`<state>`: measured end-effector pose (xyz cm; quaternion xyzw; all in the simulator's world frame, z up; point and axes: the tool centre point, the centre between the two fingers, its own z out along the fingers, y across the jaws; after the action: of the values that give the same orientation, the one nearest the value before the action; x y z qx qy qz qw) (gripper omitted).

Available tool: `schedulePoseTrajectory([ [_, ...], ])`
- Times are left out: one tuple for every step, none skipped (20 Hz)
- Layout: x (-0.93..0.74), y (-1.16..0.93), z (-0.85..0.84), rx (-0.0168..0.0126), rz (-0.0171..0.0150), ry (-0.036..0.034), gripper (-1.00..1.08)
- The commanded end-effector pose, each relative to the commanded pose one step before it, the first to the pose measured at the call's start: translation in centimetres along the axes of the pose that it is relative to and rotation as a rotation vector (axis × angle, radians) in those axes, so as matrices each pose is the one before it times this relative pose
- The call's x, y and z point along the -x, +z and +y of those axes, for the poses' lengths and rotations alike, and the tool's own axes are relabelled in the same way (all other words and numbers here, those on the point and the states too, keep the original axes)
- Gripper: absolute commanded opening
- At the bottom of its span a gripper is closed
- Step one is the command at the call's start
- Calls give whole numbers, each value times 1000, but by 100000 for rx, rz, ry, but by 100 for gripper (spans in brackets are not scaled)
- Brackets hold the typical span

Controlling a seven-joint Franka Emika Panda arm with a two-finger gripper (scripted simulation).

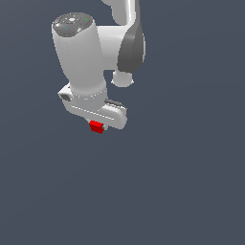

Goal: Pick up the red cube and move it to a goal position.

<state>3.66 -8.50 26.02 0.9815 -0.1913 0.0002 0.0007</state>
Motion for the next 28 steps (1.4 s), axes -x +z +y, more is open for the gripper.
schedulePoseTrajectory([
  [-565,-2532,-300,28,-41,10,-100],
  [-232,-932,-120,0,0,0,-100],
  [-224,-890,-115,0,0,0,-100],
  [-217,-852,-111,0,0,0,-100],
  [-210,-816,-107,0,0,0,-100],
  [-203,-782,-103,0,0,0,-100],
  [-197,-750,-100,0,0,0,-100],
  [-185,-726,-108,-34,0,-35,-100],
  [-186,-692,-93,0,0,0,-100],
  [-181,-664,-90,0,0,0,-100],
  [-175,-638,-87,0,0,0,-100],
  [-171,-613,-84,0,0,0,-100],
  [-161,-590,-94,-50,-11,-46,-100],
  [-161,-565,-79,0,0,0,-100],
  [-157,-542,-76,0,0,0,-100],
  [-151,-516,-73,0,0,0,-100],
  [-140,-473,-68,0,0,0,-100],
  [-129,-430,-62,0,0,0,-100],
  [-119,-389,-57,0,0,0,-100],
  [-109,-352,-52,0,0,0,-100],
  [-99,-319,-50,-39,-9,-27,-100],
  [-91,-286,-43,0,0,0,-100],
  [-83,-256,-39,0,0,0,-100],
  [-75,-228,-35,0,0,0,-100],
  [-68,-202,-31,0,0,0,-100],
  [-60,-177,-28,0,0,0,-100],
  [-53,-154,-25,0,0,0,-100],
  [-47,-133,-22,0,0,0,-100],
])
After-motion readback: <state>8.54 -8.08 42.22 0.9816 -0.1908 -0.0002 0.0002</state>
